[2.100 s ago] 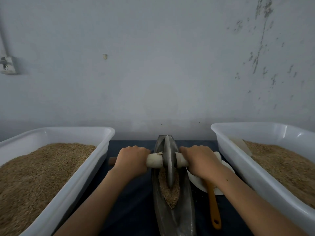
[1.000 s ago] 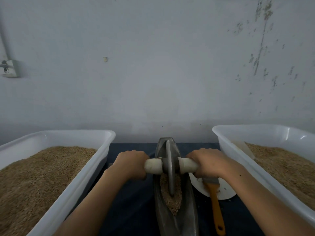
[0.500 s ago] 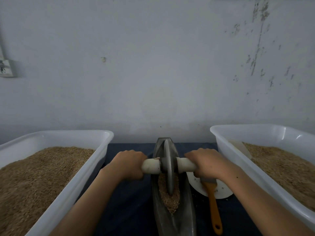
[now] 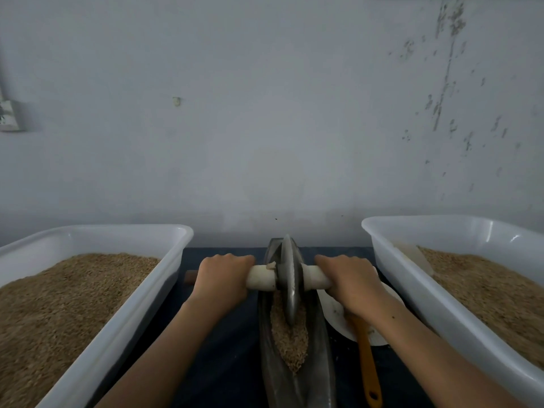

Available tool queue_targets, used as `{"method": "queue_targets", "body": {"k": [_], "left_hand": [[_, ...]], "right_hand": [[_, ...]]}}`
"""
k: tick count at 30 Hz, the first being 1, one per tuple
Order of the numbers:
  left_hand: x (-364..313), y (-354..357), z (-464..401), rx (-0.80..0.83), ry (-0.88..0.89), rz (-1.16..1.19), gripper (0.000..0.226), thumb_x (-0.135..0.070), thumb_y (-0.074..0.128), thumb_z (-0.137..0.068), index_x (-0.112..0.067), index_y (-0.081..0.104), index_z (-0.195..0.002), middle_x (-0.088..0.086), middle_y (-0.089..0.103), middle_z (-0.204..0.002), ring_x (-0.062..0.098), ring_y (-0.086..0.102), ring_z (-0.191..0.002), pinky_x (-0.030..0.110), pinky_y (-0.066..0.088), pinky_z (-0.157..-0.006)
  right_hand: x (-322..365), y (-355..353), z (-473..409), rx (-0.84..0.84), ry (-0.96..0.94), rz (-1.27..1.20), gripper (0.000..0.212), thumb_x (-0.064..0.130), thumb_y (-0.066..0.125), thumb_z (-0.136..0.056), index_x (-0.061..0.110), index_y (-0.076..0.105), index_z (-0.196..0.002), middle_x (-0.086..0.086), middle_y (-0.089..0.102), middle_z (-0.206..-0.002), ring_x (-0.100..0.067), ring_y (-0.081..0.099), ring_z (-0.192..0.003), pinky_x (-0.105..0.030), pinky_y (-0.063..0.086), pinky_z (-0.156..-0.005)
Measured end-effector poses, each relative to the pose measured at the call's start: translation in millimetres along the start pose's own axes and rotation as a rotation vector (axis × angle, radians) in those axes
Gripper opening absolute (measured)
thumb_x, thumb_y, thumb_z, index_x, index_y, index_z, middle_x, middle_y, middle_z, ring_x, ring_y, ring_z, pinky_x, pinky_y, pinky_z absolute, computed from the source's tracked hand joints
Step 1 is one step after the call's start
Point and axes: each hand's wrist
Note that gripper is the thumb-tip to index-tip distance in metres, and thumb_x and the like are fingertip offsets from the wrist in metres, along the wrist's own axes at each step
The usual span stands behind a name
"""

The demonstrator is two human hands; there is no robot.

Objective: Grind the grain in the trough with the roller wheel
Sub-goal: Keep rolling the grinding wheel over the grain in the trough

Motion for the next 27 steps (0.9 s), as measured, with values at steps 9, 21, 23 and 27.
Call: {"method": "queue_targets", "body": {"k": [9,21,23,27], "left_hand": [[3,-12,1,0.343,0.016,0.053,0.037,-0.033,0.066,-0.079,-0.024,0.058,-0.114,-0.001,0.064,-0.104,0.018,0.061,-0.095,0.028,0.041,-0.072],[-3,1,1,0.028,-0.057,0.021,0.018,-0.031,0.054,-0.086,-0.028,0.053,-0.104,-0.004,0.063,-0.099,0.019,0.06,-0.091,0.028,0.035,-0.067],[-3,3,1,-0.022,-0.044,0.011,0.018,-0.033,0.053,-0.087,-0.029,0.052,-0.104,-0.005,0.063,-0.097,0.018,0.06,-0.089,0.028,0.034,-0.065],[3,-1,-1,0.125,0.016,0.037,0.023,-0.033,0.058,-0.083,-0.028,0.056,-0.106,-0.004,0.064,-0.1,0.017,0.061,-0.092,0.028,0.039,-0.069]], "right_hand": [[-1,-14,2,0.191,-0.052,0.037,0.026,0.017,0.059,-0.085,0.023,0.056,-0.11,-0.001,0.063,-0.105,-0.019,0.06,-0.092,-0.029,0.04,-0.07],[4,2,-1,-0.034,0.031,0.037,0.017,0.016,0.055,-0.088,0.025,0.046,-0.1,0.0,0.063,-0.099,-0.022,0.06,-0.089,-0.031,0.034,-0.067],[3,4,0,-0.062,0.041,0.015,0.016,0.017,0.055,-0.089,0.024,0.044,-0.099,0.0,0.063,-0.098,-0.022,0.06,-0.087,-0.031,0.034,-0.067],[1,-2,1,0.01,0.006,0.023,0.021,0.017,0.058,-0.085,0.024,0.052,-0.104,0.0,0.063,-0.1,-0.022,0.061,-0.091,-0.031,0.036,-0.068]]}}
Point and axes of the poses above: each hand's wrist, its own z-axis away from the middle knuckle, its own y-axis out of the palm, x = y × z
